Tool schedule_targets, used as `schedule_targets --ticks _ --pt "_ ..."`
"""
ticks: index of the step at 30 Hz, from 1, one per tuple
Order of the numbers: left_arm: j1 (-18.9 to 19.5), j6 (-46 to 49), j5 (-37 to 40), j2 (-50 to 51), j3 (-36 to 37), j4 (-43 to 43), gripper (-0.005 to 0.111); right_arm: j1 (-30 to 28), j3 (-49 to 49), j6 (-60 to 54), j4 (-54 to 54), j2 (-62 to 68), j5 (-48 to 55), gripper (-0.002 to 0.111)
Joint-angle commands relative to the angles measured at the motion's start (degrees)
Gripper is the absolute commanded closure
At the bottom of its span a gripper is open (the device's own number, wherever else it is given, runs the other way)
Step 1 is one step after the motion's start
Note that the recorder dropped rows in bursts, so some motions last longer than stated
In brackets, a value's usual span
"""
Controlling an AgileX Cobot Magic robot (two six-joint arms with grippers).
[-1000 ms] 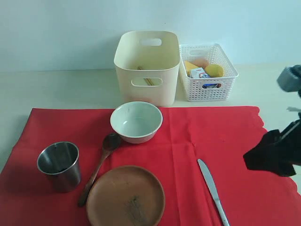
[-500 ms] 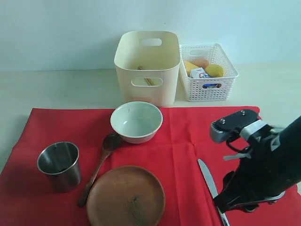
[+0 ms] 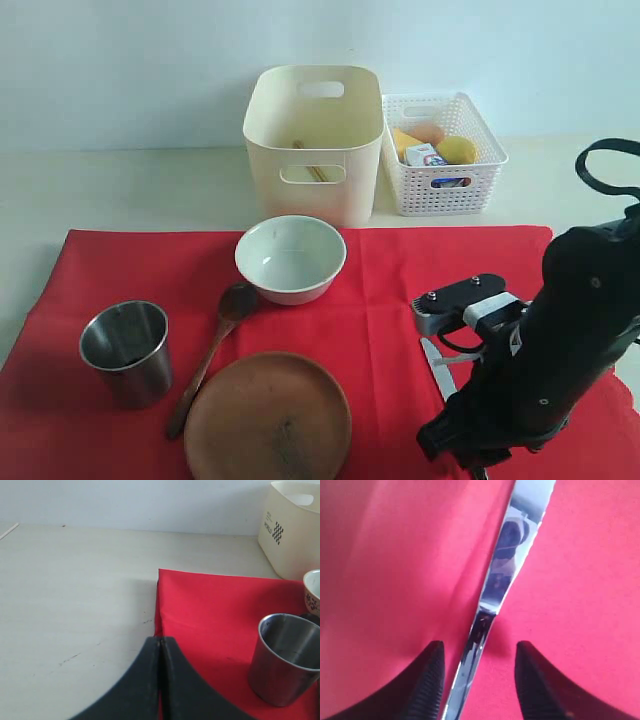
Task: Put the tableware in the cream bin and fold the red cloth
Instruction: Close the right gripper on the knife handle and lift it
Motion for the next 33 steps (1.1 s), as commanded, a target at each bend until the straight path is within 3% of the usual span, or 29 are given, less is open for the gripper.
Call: schedule_targets --ticks 1,3,10,14,22,33 --pt "0.05 -0.24 -0.64 -0.37 0.13 -0.36 0.107 0.17 -0.43 0.92 -0.58 1.61 -1.83 0.065" --pt "0.05 -0.24 -0.64 -0.37 0.13 -0.36 0.107 0.17 -0.43 1.20 -0.58 2.00 -1.94 0.067" --pt "0.05 -0.24 -0.64 -0.37 0.13 -0.36 0.107 0.17 -0.43 0.83 -0.67 3.73 -1.83 0.097" --pt "0.05 -0.24 -0.64 -0.37 0.13 -0.36 0.107 0.17 -0.43 0.02 -0.83 5.37 -1.83 0.108" --pt "0.05 -0.24 -0.64 -0.37 0.13 -0.36 0.107 0.17 -0.43 -0.33 -0.83 3.73 -1.94 0.108" --pt "0.05 -0.24 -0.64 -0.37 0.13 -0.36 0.107 0.17 -0.99 -1.27 -0.94 -10.34 -1.54 0.108"
